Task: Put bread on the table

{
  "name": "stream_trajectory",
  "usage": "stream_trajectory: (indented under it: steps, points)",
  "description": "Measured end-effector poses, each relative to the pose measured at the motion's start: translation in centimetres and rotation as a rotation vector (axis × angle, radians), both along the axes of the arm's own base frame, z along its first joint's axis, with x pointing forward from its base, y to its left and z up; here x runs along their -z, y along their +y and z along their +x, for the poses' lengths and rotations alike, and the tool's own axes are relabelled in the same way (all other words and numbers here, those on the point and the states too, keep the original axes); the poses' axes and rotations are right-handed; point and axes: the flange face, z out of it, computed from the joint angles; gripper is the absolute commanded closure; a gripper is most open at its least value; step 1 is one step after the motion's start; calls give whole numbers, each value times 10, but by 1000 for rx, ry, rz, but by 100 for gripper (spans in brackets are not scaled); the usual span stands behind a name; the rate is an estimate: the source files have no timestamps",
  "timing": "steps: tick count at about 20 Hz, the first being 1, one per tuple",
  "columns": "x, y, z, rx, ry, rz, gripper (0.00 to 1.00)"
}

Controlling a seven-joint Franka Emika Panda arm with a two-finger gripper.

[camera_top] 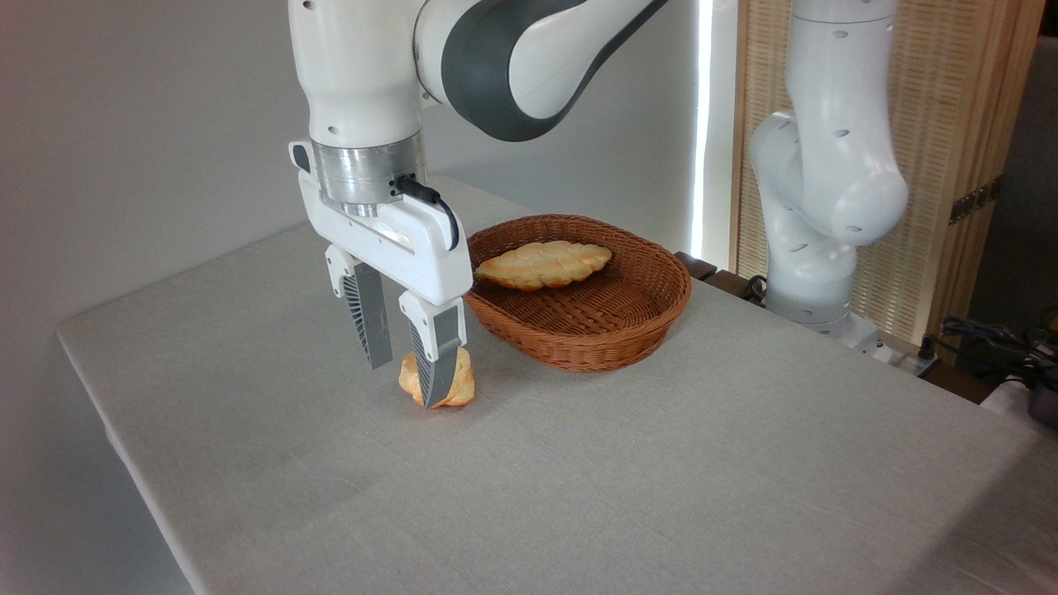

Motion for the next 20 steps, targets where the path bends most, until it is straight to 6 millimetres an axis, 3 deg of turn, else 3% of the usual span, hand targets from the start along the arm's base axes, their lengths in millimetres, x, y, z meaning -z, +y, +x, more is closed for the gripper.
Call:
stream_trajectory:
  steps: [20]
  points:
    - [-21,-6,-3,14,-38,-15,0]
